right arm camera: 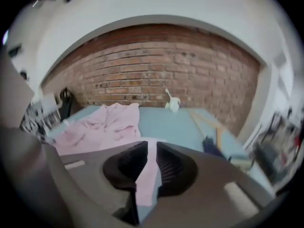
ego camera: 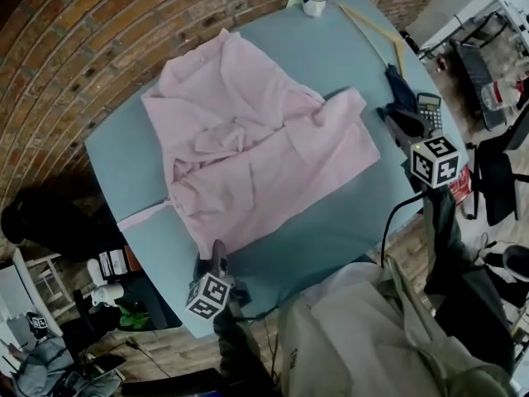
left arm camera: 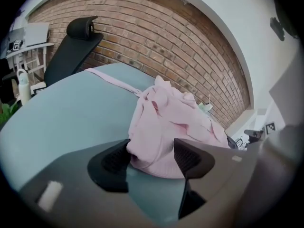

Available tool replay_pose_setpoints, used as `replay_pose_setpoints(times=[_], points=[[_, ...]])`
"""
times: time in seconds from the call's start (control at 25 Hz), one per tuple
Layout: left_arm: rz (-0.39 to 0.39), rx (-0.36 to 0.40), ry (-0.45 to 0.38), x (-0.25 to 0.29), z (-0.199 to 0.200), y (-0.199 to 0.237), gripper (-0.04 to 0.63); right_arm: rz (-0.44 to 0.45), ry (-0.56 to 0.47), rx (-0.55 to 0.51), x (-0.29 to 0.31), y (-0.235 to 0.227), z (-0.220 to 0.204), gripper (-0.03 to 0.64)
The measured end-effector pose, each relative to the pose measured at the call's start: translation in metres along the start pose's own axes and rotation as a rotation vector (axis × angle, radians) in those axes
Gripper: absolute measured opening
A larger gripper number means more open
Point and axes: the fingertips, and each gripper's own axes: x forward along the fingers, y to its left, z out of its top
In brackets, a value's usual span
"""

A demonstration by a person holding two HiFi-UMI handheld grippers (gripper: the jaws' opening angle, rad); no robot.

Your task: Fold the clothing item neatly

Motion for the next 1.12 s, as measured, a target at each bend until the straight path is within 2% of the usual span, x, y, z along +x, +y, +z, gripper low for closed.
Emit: replay_pose_setpoints(times=[0.08, 0.12, 0.16, 0.24, 0.28, 0.32, 0.4, 0.48, 0.64, 0.68, 0.72, 0.76, 0.84, 0.92, 1.12], points=[[0.003, -0.023, -0.009, -0.004, -0.001, 0.002, 0.288, 0.098, 0.1, 0.311, -0.012, 0.011, -0.051, 0.003], [-0.001, -0.041, -0.006, -0.007, -0.003, 0.002, 0.288, 0.127, 0.14, 0.428, -0.016, 0.018, -0.076, 0.0], [-0.009, -0.062, 0.0, -0.012, -0.007, 0.001, 0.29, 0.14, 0.163, 0.512, -0.02, 0.024, -0.099, 0.0], [-0.036, -0.119, 0.011, -0.024, -0.018, -0.003, 0.293, 0.155, 0.182, 0.609, -0.024, 0.033, -0.132, 0.002], [-0.06, -0.16, 0.015, -0.028, -0.025, -0.006, 0.308, 0.168, 0.193, 0.638, -0.022, 0.039, -0.142, 0.043], [-0.084, -0.204, 0.017, -0.032, -0.03, -0.01, 0.315, 0.18, 0.201, 0.658, -0.02, 0.045, -0.148, 0.106], [-0.116, -0.272, 0.008, -0.032, -0.035, -0.013, 0.342, 0.193, 0.199, 0.683, -0.013, 0.053, -0.151, 0.145], [-0.125, -0.294, -0.013, -0.026, -0.029, -0.012, 0.345, 0.201, 0.192, 0.697, -0.001, 0.056, -0.148, 0.178], [-0.081, -0.282, -0.03, -0.011, -0.018, -0.006, 0.322, 0.197, 0.241, 0.695, 0.031, 0.057, -0.149, 0.171], [-0.056, -0.273, -0.032, -0.01, -0.02, -0.002, 0.289, 0.201, 0.251, 0.689, 0.035, 0.057, -0.149, 0.159], [-0.03, -0.256, -0.035, -0.009, -0.02, 0.003, 0.217, 0.209, 0.259, 0.677, 0.037, 0.059, -0.149, 0.143], [-0.012, -0.231, -0.037, -0.008, -0.02, 0.005, 0.111, 0.216, 0.264, 0.656, 0.038, 0.06, -0.148, 0.108], [-0.005, -0.171, -0.047, -0.006, -0.017, 0.004, 0.052, 0.234, 0.254, 0.613, 0.036, 0.064, -0.145, 0.069], [0.0, -0.153, -0.065, -0.008, -0.016, 0.001, 0.037, 0.248, 0.218, 0.612, 0.027, 0.064, -0.141, 0.057], [-0.002, -0.212, -0.126, -0.033, -0.025, -0.003, 0.034, 0.286, 0.177, 0.602, 0.001, 0.065, -0.141, 0.054]])
